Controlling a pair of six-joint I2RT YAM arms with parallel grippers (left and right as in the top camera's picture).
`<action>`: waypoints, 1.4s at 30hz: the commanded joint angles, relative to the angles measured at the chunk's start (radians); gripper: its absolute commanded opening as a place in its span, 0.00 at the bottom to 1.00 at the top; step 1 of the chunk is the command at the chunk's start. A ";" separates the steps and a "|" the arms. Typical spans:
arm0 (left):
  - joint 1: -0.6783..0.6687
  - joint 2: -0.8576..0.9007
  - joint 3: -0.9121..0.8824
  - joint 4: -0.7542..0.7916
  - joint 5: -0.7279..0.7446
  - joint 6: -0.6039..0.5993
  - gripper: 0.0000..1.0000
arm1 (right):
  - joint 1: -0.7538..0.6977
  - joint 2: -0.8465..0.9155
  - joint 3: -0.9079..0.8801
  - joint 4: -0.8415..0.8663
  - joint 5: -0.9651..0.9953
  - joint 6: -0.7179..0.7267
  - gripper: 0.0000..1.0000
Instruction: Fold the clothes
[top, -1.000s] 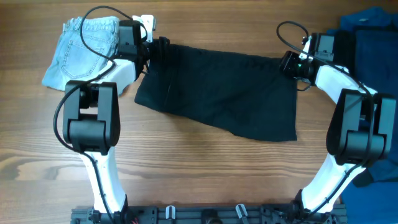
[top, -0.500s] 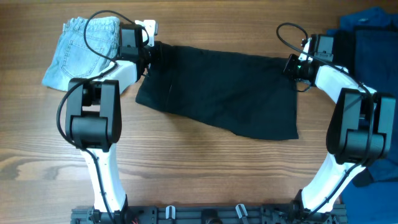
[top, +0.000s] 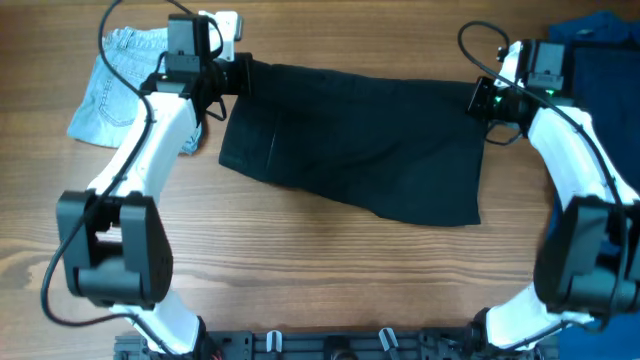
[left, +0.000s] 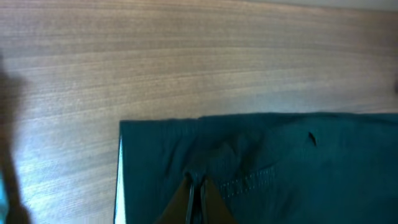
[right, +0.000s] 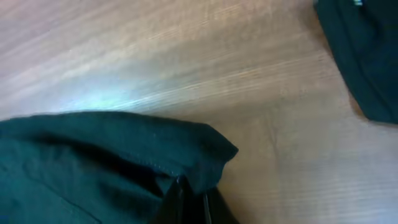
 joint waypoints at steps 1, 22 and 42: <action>0.006 -0.141 0.006 -0.095 0.009 0.006 0.04 | 0.000 -0.127 0.017 -0.081 -0.025 -0.023 0.04; -0.021 0.011 0.006 -0.150 0.017 0.004 0.05 | 0.000 0.075 0.005 -0.004 0.030 -0.046 0.04; -0.133 0.290 0.006 0.115 0.053 -0.003 0.14 | 0.022 0.085 0.099 -0.242 -0.015 -0.042 0.12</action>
